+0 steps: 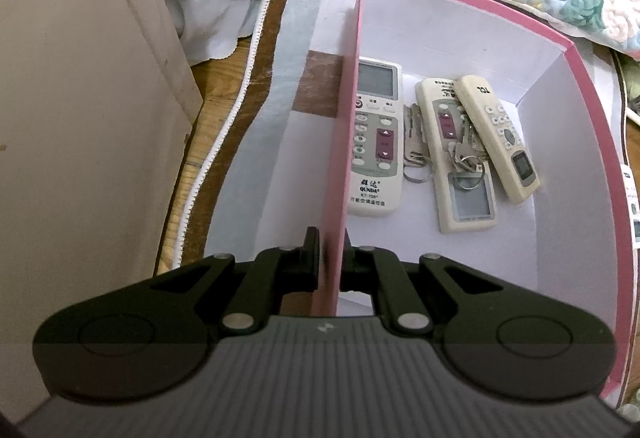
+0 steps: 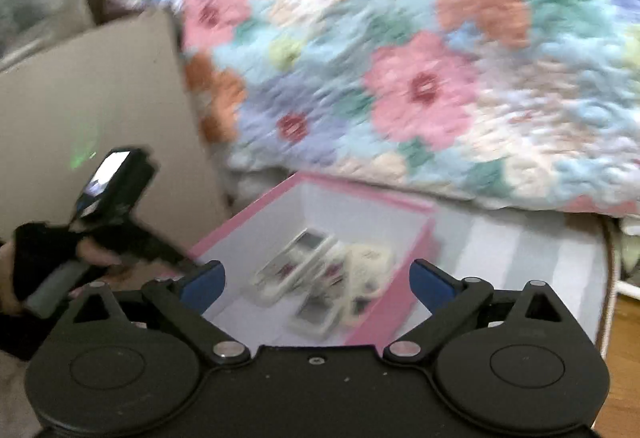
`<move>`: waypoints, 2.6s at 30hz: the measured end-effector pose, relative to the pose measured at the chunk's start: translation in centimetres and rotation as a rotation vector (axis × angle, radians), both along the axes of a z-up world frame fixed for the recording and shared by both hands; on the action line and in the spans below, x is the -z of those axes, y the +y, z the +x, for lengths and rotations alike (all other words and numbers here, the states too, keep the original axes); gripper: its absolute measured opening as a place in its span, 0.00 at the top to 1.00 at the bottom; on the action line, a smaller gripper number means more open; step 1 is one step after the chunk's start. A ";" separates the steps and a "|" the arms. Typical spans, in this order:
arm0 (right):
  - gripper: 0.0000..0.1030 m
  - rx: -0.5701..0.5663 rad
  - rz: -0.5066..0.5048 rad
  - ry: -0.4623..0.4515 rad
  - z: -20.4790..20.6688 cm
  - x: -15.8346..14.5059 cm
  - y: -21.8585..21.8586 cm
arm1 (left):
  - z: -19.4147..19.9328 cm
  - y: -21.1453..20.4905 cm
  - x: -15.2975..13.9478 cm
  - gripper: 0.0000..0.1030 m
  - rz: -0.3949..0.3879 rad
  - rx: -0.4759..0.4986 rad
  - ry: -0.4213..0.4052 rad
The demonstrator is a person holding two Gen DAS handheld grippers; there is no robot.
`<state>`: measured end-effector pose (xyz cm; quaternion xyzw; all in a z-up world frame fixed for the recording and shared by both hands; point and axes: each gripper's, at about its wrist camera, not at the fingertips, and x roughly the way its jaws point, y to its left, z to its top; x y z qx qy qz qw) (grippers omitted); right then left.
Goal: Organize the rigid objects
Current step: 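Grasp the white square card on the rug with the right tool, then grasp the white charger plug beside the TCL remote with the right tool, then carry the charger plug into the box and open the right tool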
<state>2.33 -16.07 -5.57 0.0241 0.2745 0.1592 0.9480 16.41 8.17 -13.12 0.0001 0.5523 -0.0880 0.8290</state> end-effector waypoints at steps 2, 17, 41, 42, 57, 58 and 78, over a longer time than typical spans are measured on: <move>0.03 0.079 0.007 -0.003 0.3 0.1 -1.7 | 0.0 -0.1 0.1 0.93 0.010 0.002 0.000; 0.32 0.273 -0.010 0.320 2.6 4.8 -10.6 | 0.0 -0.4 0.1 0.93 0.041 0.008 0.000; 0.44 0.217 -0.279 0.556 6.5 11.8 -8.3 | 0.0 -0.4 0.2 0.93 0.039 0.010 0.002; 0.45 0.214 -0.277 0.573 6.9 12.1 -8.5 | 0.0 -0.4 0.2 0.93 0.038 0.008 0.003; 0.47 0.179 -0.277 0.365 2.2 5.9 -4.2 | -0.3 -0.1 0.0 0.96 0.012 -0.010 -0.007; 0.47 0.169 -0.279 0.345 1.9 5.3 -3.8 | -0.3 -0.1 0.0 0.96 0.014 -0.008 -0.008; 0.47 -0.286 -0.103 0.454 6.2 1.3 9.9 | -0.3 0.0 -0.1 0.95 0.008 -0.010 -0.006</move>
